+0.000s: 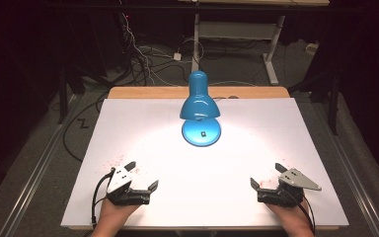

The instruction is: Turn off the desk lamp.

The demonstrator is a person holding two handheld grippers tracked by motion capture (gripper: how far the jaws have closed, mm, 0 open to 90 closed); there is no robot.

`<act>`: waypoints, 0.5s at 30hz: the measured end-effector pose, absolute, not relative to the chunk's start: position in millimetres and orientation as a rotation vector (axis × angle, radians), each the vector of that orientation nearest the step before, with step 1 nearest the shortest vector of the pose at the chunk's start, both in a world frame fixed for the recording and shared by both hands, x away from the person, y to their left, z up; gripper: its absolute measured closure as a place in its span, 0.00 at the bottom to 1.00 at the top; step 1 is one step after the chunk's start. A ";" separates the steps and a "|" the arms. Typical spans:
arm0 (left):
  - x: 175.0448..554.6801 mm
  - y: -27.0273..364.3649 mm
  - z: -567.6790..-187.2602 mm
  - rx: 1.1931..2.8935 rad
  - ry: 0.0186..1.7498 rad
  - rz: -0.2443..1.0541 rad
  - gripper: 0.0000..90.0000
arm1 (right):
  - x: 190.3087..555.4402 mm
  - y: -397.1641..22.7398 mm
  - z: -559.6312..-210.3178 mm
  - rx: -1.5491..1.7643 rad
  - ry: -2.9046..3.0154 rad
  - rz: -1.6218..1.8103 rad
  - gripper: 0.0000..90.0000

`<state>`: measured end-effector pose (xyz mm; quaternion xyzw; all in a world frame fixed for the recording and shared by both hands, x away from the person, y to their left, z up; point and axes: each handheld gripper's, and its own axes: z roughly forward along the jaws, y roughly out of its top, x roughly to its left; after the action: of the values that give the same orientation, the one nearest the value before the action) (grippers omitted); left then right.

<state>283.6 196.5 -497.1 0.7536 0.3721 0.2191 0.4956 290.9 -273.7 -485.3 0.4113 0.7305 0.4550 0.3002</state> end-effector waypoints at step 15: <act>283.0 197.2 -497.2 1.820 0.892 0.531 0.00 | 287.9 -274.6 -484.8 1.068 1.917 1.223 0.16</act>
<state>283.0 197.2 -497.2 0.7526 0.3688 0.2194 0.4995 287.9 -274.6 -484.8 0.4041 0.7256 0.4628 0.3098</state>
